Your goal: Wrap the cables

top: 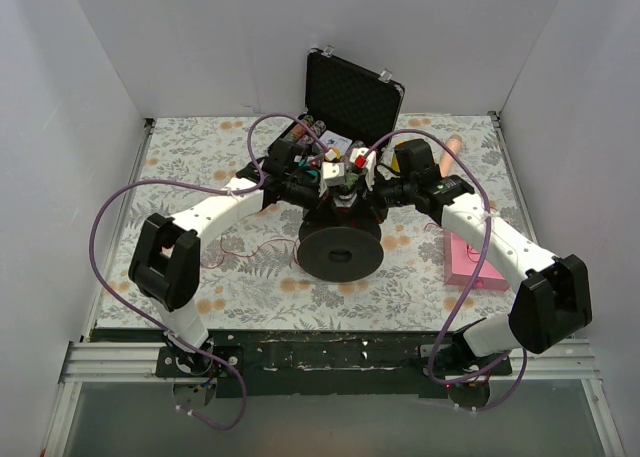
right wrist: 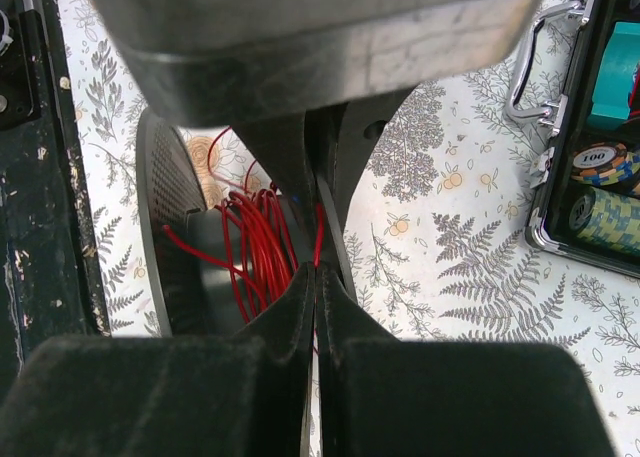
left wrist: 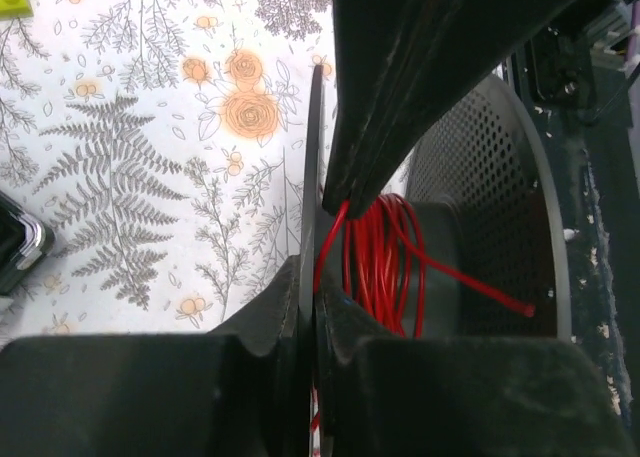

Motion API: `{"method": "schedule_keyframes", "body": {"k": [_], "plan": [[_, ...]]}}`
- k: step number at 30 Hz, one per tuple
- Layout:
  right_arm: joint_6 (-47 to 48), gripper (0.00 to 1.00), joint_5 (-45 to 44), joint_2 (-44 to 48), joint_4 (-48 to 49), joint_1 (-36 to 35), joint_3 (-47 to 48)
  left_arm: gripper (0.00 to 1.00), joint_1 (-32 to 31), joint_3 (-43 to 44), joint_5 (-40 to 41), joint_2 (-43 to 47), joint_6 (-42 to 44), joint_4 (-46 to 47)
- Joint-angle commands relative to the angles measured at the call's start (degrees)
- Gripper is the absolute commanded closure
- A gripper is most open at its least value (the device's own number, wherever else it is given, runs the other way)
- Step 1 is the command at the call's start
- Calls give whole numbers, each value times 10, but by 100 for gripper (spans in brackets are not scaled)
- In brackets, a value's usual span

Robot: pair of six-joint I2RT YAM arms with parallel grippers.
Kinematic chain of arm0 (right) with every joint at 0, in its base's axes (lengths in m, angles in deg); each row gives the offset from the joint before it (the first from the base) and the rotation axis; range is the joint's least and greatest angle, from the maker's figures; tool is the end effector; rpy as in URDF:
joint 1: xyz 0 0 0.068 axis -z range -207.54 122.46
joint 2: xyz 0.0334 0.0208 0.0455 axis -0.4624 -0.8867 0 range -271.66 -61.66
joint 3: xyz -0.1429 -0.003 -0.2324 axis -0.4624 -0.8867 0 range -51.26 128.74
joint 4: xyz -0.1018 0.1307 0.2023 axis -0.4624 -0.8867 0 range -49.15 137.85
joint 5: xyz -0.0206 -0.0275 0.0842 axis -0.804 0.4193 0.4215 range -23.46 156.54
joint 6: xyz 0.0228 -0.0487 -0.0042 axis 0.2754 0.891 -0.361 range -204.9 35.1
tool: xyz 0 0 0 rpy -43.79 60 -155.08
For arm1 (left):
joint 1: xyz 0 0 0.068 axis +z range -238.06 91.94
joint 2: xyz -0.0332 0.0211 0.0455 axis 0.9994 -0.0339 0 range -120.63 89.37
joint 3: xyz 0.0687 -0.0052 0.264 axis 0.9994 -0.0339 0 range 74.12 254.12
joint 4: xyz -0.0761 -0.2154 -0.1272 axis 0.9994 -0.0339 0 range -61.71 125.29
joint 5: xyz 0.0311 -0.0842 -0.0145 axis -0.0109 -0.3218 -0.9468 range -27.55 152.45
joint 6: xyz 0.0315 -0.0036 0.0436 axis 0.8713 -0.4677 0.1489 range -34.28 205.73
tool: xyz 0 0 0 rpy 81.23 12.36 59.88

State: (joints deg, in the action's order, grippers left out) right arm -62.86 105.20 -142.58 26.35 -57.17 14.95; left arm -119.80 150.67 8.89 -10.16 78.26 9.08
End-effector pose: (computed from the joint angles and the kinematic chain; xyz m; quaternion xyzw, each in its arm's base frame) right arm 0.2607 0.1740 0.3099 -0.5016 0.6922 0.3228 0.4064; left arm 0.3037 -0.2217 0.2615 0.3295 0.7850 -0.5023 0.1516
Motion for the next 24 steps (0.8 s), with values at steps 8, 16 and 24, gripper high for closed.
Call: {"method": "schedule_keyframes", "body": {"k": [8,16,24], "plan": [[11,99,-7,14,13,1,-1,100,-2,-11,35,53,-40,21],[37,99,-68,2,-30,0,8,88,4,-11,60,59,-11,14],[60,99,-60,-7,-8,-26,-8,57,3,-20,28,50,-8,6]]}}
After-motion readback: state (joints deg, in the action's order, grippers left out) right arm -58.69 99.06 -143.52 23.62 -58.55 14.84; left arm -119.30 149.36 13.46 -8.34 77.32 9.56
